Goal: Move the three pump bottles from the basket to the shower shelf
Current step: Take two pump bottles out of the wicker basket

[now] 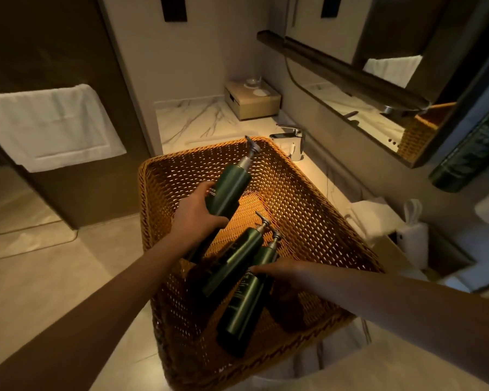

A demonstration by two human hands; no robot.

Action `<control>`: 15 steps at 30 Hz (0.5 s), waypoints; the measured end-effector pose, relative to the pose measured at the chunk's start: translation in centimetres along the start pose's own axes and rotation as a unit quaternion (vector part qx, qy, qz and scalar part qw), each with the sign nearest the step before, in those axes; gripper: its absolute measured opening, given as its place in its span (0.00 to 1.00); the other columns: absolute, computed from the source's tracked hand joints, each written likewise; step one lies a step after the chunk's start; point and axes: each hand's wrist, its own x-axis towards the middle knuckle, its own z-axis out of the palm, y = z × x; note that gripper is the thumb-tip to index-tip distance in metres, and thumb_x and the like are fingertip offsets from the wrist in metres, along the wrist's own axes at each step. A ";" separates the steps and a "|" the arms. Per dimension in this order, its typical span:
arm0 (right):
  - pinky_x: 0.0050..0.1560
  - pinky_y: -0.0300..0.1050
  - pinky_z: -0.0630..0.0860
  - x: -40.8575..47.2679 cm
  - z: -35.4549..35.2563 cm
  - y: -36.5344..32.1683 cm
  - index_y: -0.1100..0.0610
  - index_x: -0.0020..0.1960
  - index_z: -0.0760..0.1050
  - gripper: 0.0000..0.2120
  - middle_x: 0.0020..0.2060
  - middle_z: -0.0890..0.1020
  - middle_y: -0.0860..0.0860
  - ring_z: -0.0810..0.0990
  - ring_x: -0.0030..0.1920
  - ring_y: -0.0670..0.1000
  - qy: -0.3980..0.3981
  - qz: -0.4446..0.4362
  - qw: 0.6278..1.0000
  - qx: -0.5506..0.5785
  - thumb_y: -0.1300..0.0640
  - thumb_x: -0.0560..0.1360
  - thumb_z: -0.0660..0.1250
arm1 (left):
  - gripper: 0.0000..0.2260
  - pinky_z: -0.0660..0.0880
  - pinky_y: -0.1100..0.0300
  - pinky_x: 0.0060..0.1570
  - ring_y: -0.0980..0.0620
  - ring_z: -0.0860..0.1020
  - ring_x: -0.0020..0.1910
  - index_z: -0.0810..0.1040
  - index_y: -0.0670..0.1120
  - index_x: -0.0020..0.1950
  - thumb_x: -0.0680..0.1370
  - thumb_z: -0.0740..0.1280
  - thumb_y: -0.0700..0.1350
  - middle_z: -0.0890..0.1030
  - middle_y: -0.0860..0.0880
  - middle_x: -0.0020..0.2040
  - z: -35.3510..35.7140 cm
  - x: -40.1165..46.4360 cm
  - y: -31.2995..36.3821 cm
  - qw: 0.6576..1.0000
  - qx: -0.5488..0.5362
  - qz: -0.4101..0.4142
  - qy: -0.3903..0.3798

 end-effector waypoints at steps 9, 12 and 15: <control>0.36 0.52 0.78 0.7 2.2 -2.1 0.60 0.63 0.67 0.31 0.49 0.78 0.60 0.80 0.43 0.57 0.108 -0.050 0.983 0.137 0.60 0.64 0.77 | 0.38 0.67 0.75 0.36 0.60 0.73 0.45 0.63 0.52 0.71 0.65 0.77 0.44 0.76 0.46 0.63 -1.7 -3.2 -0.8 0.992 -0.106 -0.012 0.060; 0.46 0.47 0.77 -0.9 1.6 -3.0 0.56 0.59 0.70 0.27 0.51 0.78 0.54 0.79 0.47 0.52 0.133 -0.163 0.975 0.071 0.59 0.63 0.77 | 0.37 0.68 0.73 0.40 0.61 0.73 0.48 0.64 0.54 0.70 0.65 0.77 0.45 0.75 0.48 0.63 -2.5 -3.4 -0.4 0.990 -0.120 -0.005 0.073; 0.42 0.39 0.73 -4.1 0.4 -4.3 0.48 0.53 0.69 0.26 0.48 0.78 0.46 0.76 0.48 0.45 0.142 -0.297 0.944 0.004 0.57 0.60 0.79 | 0.37 0.72 0.64 0.48 0.62 0.72 0.48 0.64 0.55 0.70 0.65 0.77 0.45 0.74 0.51 0.62 -3.5 -3.7 0.6 0.984 -0.146 0.000 0.097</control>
